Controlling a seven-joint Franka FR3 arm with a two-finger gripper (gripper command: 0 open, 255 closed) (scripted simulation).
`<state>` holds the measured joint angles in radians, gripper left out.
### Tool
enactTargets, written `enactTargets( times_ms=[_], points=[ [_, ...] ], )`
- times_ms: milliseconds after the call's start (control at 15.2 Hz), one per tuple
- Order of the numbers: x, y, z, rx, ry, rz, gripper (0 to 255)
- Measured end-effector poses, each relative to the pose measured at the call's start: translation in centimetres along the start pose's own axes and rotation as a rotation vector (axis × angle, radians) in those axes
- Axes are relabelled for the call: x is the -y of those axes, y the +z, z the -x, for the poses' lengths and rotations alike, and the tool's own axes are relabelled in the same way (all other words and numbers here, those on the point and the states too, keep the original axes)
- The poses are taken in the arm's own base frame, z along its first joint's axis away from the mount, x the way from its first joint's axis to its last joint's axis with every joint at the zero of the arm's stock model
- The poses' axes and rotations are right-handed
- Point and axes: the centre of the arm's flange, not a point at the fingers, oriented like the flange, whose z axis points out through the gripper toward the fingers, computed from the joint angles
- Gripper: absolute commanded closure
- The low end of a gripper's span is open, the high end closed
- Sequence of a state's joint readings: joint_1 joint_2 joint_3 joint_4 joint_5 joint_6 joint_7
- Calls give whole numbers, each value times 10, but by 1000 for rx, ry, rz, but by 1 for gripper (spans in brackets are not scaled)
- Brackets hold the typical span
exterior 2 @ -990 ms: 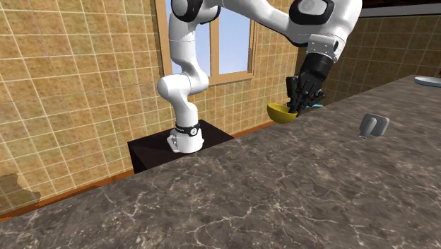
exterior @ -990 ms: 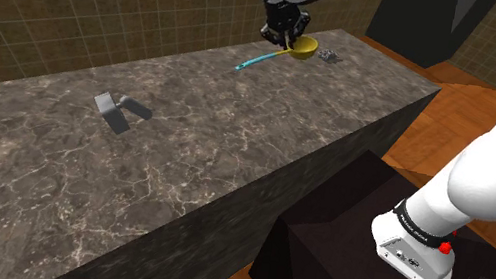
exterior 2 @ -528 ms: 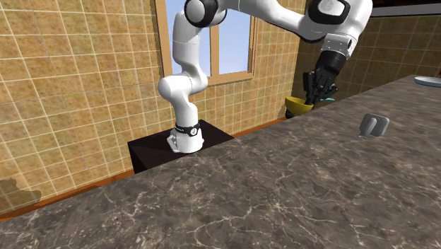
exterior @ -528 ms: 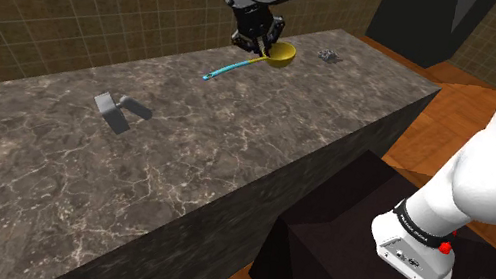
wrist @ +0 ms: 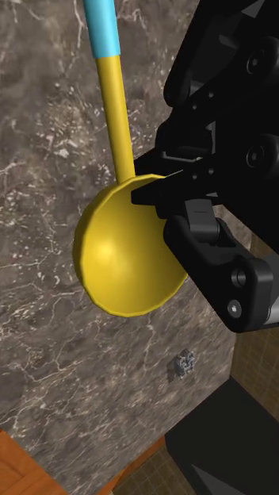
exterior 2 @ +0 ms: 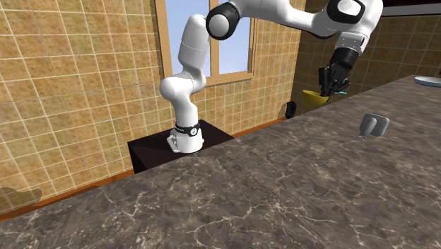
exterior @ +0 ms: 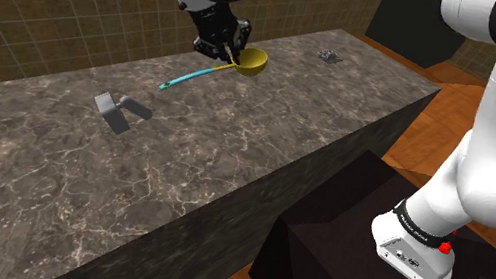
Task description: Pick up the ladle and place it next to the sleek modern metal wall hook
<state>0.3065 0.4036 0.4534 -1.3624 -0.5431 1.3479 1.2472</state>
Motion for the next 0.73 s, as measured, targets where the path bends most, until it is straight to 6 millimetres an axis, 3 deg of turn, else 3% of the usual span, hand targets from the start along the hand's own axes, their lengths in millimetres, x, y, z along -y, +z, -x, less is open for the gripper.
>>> enactTargets(
  times_ms=[330, 726],
  points=[
    [52, -31, 28, 0, 0, 0, 255],
    [71, -15, 40, 1, 2, 1, 255]
  ],
)
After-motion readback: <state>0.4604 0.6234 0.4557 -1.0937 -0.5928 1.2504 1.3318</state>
